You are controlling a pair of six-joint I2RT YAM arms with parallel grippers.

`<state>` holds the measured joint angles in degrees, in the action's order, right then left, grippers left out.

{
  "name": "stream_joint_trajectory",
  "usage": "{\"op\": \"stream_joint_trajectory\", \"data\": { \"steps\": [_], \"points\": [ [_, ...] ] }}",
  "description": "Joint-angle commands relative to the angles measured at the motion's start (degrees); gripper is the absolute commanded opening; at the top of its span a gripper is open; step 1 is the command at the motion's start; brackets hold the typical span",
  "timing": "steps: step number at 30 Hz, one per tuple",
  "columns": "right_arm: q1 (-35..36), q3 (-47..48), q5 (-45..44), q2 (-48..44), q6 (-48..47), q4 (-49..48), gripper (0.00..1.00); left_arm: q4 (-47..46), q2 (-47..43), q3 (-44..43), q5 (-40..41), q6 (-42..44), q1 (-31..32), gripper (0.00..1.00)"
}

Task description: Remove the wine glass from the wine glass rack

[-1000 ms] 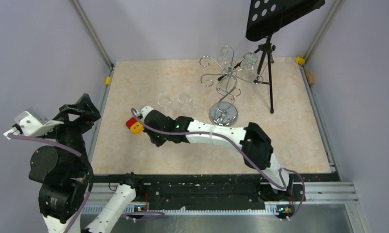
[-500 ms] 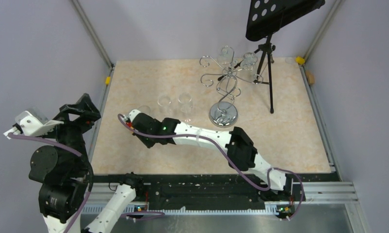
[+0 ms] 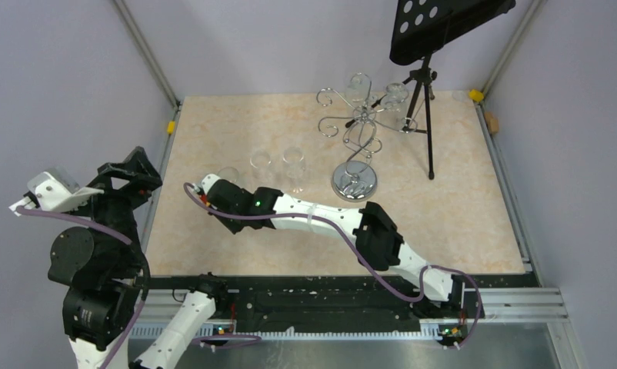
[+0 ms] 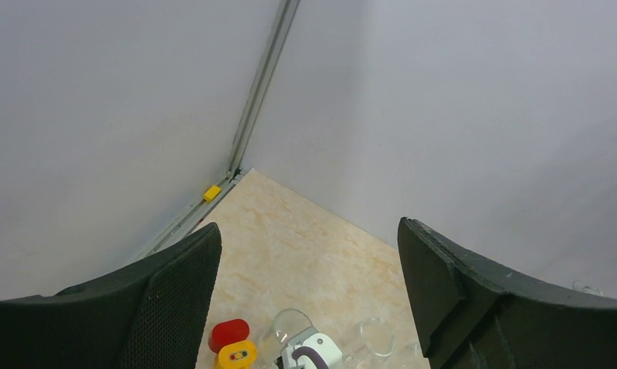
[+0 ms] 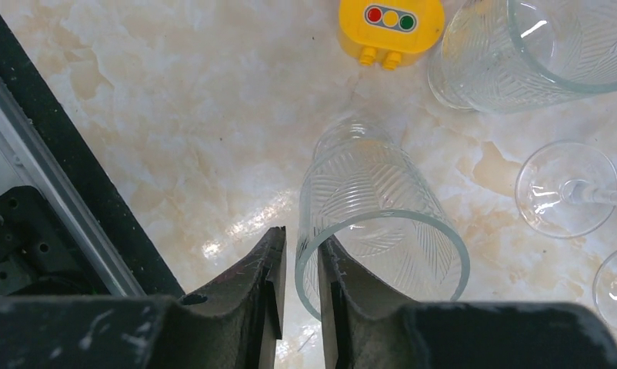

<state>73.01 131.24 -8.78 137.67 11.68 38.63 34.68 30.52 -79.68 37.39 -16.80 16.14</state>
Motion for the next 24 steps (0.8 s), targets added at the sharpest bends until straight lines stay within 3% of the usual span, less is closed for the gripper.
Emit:
{"op": "stream_joint_trajectory", "data": {
  "steps": [1,17,24],
  "points": [
    [0.34,3.22,-0.43,0.41,-1.09,-3.14,0.24,-1.98,1.15,0.25,-0.75,-0.08,-0.17,0.88],
    [0.28,5.16,-0.91,1.59,-4.28,-10.47,0.38,-1.14,1.91,-1.83,-1.76,0.5,-0.15,0.88],
    [0.3,4.92,-0.43,-2.41,-3.94,-11.51,0.45,-1.1,2.51,-3.06,-3.86,-0.68,-0.15,0.88]
  ]
}}
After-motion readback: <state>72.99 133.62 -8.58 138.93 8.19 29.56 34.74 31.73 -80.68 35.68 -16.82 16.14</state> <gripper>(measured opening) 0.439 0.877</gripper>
